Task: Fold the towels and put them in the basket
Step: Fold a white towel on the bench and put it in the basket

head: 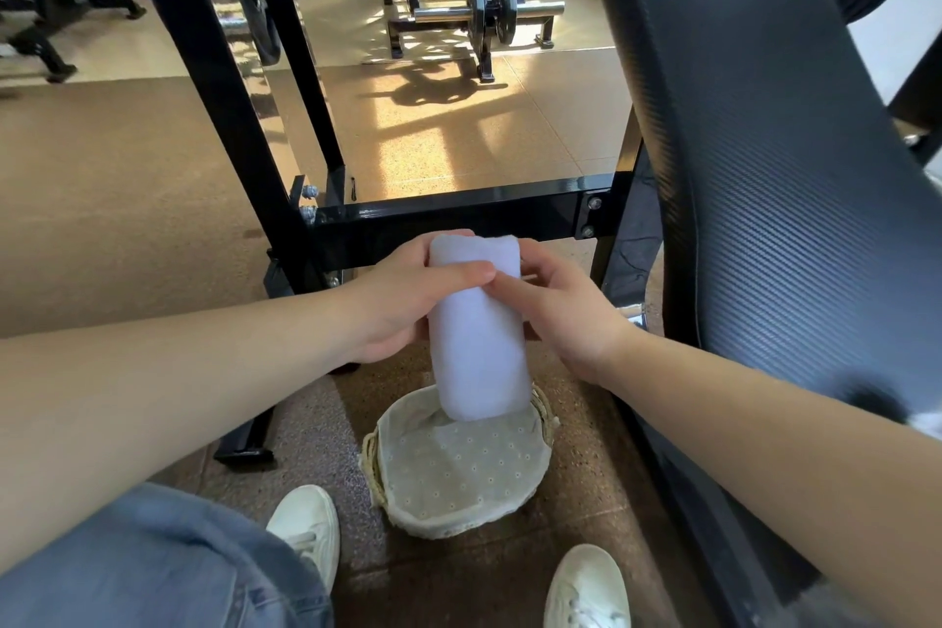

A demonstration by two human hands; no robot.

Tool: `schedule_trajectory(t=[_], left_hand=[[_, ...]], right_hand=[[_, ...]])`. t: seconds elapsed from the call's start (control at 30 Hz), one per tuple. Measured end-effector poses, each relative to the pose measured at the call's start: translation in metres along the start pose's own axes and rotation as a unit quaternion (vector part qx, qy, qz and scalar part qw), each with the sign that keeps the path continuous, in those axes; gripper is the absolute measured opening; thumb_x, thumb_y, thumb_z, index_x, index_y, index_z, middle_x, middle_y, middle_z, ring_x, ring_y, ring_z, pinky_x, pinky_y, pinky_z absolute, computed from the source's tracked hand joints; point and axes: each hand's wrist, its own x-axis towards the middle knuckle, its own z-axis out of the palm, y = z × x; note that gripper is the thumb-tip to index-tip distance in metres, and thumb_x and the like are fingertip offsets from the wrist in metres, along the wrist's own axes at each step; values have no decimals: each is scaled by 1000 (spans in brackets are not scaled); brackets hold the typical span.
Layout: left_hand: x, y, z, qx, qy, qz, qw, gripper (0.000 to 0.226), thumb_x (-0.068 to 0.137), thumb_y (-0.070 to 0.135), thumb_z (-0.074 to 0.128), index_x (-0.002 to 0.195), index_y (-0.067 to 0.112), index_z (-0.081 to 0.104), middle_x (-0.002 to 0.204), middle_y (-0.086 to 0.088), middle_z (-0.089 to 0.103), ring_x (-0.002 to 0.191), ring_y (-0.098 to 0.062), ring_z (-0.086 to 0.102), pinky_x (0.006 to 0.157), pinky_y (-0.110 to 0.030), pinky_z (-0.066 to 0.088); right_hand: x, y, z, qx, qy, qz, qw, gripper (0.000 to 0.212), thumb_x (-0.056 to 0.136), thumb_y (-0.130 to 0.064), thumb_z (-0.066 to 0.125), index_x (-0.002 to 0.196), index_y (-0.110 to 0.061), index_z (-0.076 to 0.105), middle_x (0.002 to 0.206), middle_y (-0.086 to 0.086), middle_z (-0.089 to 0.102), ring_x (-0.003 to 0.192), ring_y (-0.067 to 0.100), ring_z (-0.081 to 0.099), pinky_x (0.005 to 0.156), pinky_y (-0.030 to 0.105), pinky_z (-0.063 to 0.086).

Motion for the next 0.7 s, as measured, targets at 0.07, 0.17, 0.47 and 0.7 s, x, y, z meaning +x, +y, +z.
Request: schedule_trajectory(t=[0.07,0.17,0.47,0.7], left_hand=[[-1,1,-1,-2,-3,3,1000,48,84,25,80,127,30,60,116,-1,75,107,-22,72,97,-51,56],[1,1,-2,-33,0,12,999,54,78,25,82,127,31,60,113,-1,76,103,-21,74,88,-47,60],[10,-7,-4,-5,71,29,997,33,90,38,75,118,46,60,112,7,74,99,-14,72,67,-33,59],[11,-12,-9,19,128,75,989,31,91,44,73,120,36,64,116,4,73,105,-14,71,86,-37,60]], right_hand=[[1,-1,1,-9,3,-5,1000,33,99,-31,66,129,-20,64,116,7,74,105,26,73,83,43,60],[1,-1,4,21,-38,12,999,40,100,-38,61,138,-25,55,122,6,72,110,26,71,89,45,59],[-2,7,-4,-44,-116,3,992,91,88,-15,78,156,-44,23,135,3,65,118,23,67,96,51,56],[-1,8,1,-135,-121,-39,983,88,91,-19,75,150,-62,24,144,-23,51,124,-4,56,96,18,51]])
